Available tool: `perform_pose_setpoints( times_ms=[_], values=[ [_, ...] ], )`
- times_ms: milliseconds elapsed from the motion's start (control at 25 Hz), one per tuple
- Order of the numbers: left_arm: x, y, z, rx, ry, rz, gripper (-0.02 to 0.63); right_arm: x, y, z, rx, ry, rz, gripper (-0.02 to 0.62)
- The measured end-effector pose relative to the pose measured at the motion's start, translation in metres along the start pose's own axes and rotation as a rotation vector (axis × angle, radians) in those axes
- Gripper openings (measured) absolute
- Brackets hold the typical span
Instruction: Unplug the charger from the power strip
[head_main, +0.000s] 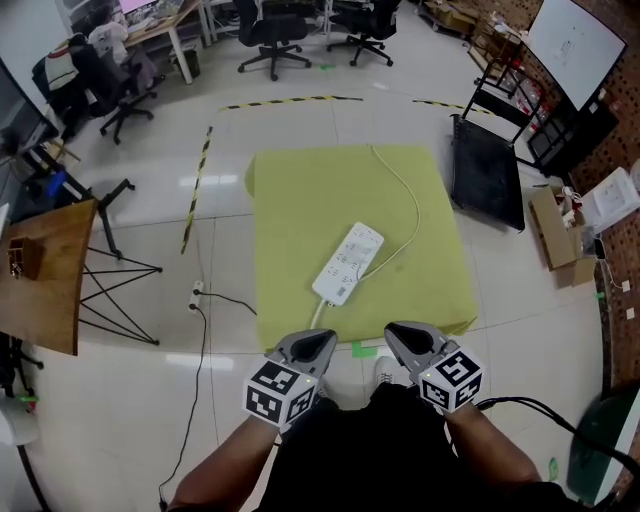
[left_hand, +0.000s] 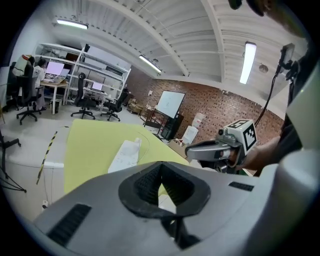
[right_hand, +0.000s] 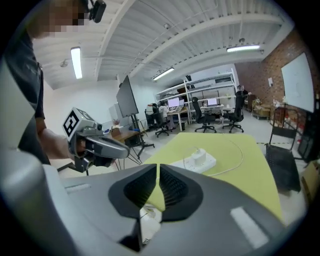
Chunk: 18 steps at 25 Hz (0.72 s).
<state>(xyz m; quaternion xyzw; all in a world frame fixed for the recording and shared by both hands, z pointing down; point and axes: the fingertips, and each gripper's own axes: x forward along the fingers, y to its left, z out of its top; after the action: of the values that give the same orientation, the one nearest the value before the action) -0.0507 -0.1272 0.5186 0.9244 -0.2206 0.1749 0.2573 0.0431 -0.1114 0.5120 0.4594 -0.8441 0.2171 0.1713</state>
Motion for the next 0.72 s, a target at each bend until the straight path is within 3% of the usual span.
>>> perform_pose_setpoints(
  times_ms=[200,480,720],
  values=[
    [0.014,0.015,-0.001,-0.026,0.012,0.049,0.006,0.038,-0.048,-0.001,-0.109,0.059,-0.065,0.114],
    [0.026,0.042,0.009,-0.119,-0.019,0.191,0.006,0.102,-0.108,-0.008,-0.224,0.158,-0.045,0.181],
    [0.036,0.052,0.003,-0.17,0.044,0.262,0.006,0.135,-0.137,-0.016,-0.278,0.209,-0.007,0.241]
  ],
)
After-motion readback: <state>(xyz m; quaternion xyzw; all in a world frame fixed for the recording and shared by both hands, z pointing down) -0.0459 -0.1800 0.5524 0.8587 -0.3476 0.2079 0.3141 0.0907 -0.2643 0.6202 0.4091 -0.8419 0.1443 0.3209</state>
